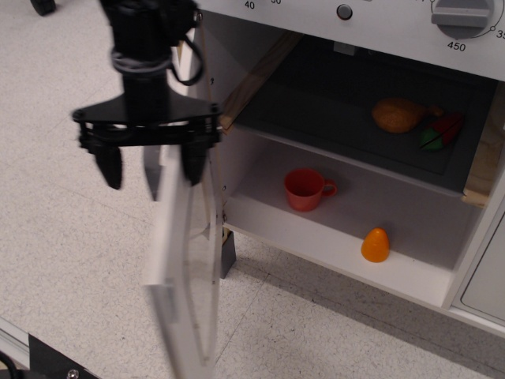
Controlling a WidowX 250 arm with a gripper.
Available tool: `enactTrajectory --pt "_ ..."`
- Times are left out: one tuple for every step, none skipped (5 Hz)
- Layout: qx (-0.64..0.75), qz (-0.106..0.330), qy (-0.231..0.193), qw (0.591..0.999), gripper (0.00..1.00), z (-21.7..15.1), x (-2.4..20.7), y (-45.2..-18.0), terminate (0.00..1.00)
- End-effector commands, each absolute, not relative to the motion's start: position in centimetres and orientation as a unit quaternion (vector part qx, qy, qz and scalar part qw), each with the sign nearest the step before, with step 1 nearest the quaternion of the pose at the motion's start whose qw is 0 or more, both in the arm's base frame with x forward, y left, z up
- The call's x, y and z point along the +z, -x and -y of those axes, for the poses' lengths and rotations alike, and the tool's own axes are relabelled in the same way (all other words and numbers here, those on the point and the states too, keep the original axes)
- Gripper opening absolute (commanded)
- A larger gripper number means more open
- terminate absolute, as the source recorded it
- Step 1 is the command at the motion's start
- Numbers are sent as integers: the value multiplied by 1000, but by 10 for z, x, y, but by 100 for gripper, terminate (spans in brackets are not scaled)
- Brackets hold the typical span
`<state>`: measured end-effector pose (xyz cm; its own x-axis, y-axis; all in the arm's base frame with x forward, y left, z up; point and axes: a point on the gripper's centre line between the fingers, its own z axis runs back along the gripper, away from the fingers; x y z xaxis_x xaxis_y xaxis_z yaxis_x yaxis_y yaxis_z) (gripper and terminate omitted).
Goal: Open oven
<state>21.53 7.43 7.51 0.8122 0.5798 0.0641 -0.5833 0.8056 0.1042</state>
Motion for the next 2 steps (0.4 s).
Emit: enactTrajectory --pt "192 -4 -67 979 100 -115 119 -221 0" --pt "150 -9 -79 985 100 -121 131 -220 0"
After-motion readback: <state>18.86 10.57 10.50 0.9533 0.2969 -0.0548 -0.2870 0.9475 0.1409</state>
